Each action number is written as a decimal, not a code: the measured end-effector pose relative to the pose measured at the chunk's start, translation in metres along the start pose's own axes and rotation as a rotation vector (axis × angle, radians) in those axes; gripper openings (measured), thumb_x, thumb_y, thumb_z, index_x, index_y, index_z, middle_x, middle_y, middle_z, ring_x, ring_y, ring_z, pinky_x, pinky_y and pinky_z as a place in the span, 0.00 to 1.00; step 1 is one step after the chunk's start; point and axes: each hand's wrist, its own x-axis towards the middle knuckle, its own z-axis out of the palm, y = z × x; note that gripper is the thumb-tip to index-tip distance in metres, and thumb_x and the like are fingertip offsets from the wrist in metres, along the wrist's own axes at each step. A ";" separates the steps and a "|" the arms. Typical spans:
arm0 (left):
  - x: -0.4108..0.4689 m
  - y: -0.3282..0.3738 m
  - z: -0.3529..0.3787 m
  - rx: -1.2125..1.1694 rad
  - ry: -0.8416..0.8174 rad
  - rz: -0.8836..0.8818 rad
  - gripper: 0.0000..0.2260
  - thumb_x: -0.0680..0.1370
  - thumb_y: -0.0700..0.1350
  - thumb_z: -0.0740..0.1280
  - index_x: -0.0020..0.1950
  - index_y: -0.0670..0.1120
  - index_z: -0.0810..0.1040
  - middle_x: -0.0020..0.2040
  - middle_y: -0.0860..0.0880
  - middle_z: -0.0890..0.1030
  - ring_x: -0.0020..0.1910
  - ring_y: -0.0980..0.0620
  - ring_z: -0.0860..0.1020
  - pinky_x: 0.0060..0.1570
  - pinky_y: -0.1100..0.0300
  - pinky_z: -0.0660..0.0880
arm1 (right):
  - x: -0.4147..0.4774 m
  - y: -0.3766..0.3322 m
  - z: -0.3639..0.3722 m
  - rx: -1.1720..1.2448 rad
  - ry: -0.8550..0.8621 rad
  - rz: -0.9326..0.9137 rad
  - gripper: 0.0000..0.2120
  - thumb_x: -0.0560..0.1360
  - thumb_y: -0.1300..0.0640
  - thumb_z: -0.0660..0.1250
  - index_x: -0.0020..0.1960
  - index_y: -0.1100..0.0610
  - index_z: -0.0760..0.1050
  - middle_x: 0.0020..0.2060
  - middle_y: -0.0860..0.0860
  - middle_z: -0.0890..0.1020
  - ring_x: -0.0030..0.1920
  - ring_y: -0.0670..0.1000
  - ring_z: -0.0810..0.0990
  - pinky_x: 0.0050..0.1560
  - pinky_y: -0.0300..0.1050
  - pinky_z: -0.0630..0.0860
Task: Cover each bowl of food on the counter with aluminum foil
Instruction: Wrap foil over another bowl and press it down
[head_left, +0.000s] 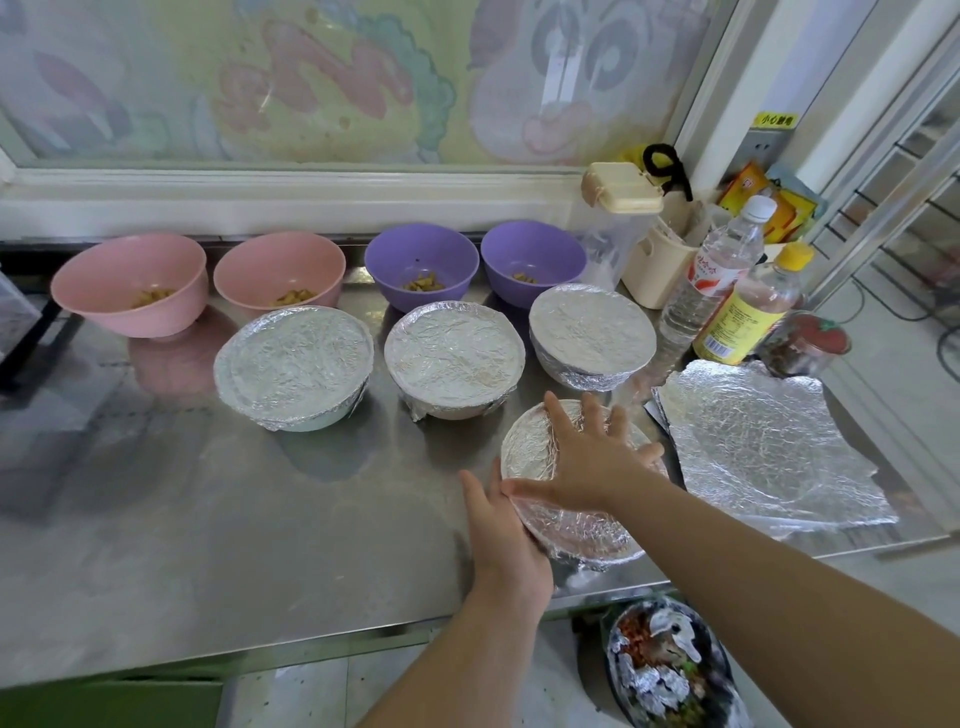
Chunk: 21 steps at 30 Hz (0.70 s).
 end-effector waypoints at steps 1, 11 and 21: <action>0.005 -0.001 -0.004 0.013 -0.009 0.002 0.33 0.79 0.71 0.46 0.75 0.54 0.69 0.74 0.47 0.71 0.75 0.47 0.65 0.76 0.44 0.56 | 0.000 0.000 0.000 0.000 0.001 0.005 0.64 0.55 0.13 0.57 0.78 0.37 0.28 0.80 0.51 0.32 0.79 0.66 0.34 0.67 0.85 0.47; 0.033 0.031 -0.022 0.369 -0.091 0.012 0.37 0.75 0.75 0.47 0.78 0.56 0.64 0.77 0.54 0.67 0.77 0.52 0.62 0.78 0.47 0.51 | -0.001 -0.005 0.001 0.036 -0.012 0.051 0.65 0.55 0.12 0.57 0.77 0.37 0.27 0.80 0.52 0.31 0.78 0.66 0.32 0.66 0.85 0.46; 0.025 0.039 -0.013 0.242 -0.209 0.022 0.24 0.82 0.67 0.47 0.73 0.62 0.69 0.72 0.58 0.71 0.73 0.53 0.66 0.76 0.51 0.54 | -0.002 -0.006 0.003 0.045 0.000 0.060 0.64 0.57 0.14 0.58 0.78 0.38 0.27 0.80 0.52 0.30 0.78 0.67 0.32 0.67 0.85 0.46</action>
